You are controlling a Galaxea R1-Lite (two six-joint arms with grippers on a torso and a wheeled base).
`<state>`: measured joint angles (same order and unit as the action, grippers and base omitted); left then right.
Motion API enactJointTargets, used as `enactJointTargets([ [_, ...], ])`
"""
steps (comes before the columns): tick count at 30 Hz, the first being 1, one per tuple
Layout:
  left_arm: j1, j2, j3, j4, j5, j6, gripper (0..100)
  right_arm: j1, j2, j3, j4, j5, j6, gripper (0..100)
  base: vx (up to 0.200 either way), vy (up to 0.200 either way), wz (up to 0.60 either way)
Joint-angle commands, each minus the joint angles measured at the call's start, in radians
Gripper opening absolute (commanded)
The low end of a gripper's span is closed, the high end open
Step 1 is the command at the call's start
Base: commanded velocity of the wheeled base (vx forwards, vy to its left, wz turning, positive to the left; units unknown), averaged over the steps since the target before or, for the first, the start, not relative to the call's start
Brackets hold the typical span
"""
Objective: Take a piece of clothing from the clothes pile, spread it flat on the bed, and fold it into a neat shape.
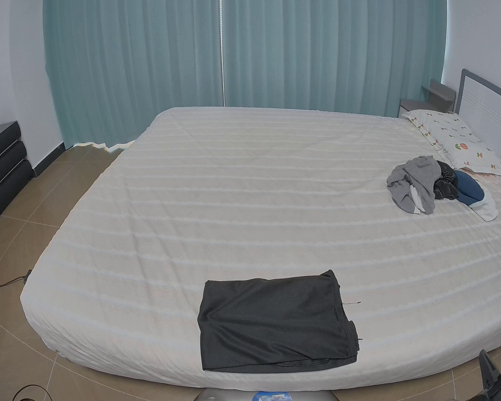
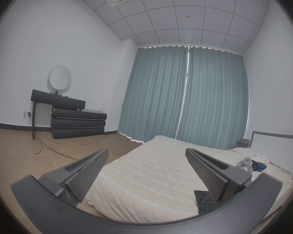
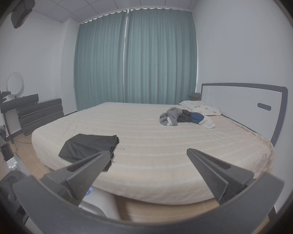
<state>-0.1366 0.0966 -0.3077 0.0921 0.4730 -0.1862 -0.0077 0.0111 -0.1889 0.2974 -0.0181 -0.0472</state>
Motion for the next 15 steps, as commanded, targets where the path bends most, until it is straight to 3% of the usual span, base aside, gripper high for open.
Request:
enactJointTargets([
  [1,0.045,0.000,0.045,-0.052,0.004,-0.001,100,0.000,-0.006,0.118,-0.190,0.006,-0.010,100,0.000,0.000,0.00],
  [5,0.054,-0.001,0.091,-0.069,-0.008,0.001,100,0.000,-0.006,0.183,-0.350,0.009,-0.020,100,0.000,0.000,0.00],
  [11,0.054,-0.001,0.145,-0.074,-0.039,0.001,100,0.000,-0.006,0.186,-0.350,0.009,0.000,100,0.000,0.000,0.00],
  [15,0.054,-0.001,0.260,-0.172,-0.102,0.005,100,0.000,-0.006,0.187,-0.307,0.035,0.001,100,0.000,0.000,0.00],
])
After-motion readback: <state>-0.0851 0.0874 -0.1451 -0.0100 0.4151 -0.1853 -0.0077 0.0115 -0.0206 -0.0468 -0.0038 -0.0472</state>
